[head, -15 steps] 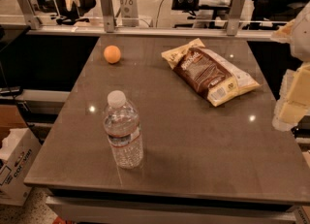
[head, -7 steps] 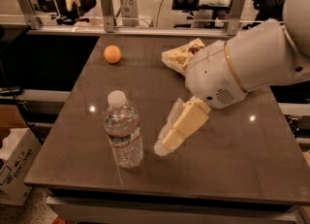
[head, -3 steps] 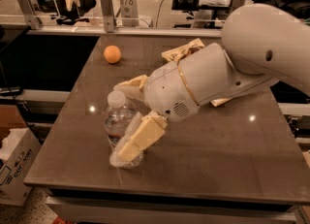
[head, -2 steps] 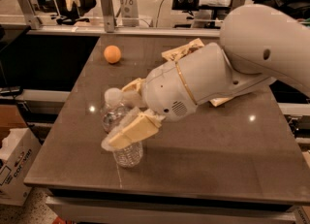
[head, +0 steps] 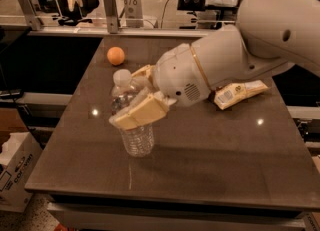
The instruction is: Move water bottle near orange
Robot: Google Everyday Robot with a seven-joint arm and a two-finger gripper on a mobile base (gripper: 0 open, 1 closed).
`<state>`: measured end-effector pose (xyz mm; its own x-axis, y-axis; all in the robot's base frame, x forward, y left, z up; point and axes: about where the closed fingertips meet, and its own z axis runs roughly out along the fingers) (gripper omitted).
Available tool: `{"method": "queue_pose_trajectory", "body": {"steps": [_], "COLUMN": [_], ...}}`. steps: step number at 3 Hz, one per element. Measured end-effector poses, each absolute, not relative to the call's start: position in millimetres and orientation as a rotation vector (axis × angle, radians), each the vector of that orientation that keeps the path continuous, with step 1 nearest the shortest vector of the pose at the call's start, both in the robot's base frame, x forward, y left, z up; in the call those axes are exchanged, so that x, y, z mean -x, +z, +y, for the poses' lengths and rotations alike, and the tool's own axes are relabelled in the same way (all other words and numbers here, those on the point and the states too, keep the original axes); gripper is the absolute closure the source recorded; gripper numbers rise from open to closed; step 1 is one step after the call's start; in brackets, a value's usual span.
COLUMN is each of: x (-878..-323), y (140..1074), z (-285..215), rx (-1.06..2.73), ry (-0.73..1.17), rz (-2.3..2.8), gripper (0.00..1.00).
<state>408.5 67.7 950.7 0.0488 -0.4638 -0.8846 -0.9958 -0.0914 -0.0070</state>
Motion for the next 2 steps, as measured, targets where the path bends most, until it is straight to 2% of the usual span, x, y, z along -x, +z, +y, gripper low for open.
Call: {"method": "queue_pose_trajectory", "body": {"steps": [1, 2], "x": [-441.8, -486.3], "y": [964.2, 969.0], "z": [59.1, 55.5], "rx": [1.586, 1.518], "ry": [0.956, 0.943], "rz": [1.499, 1.510], "gripper": [1.00, 1.00]}}
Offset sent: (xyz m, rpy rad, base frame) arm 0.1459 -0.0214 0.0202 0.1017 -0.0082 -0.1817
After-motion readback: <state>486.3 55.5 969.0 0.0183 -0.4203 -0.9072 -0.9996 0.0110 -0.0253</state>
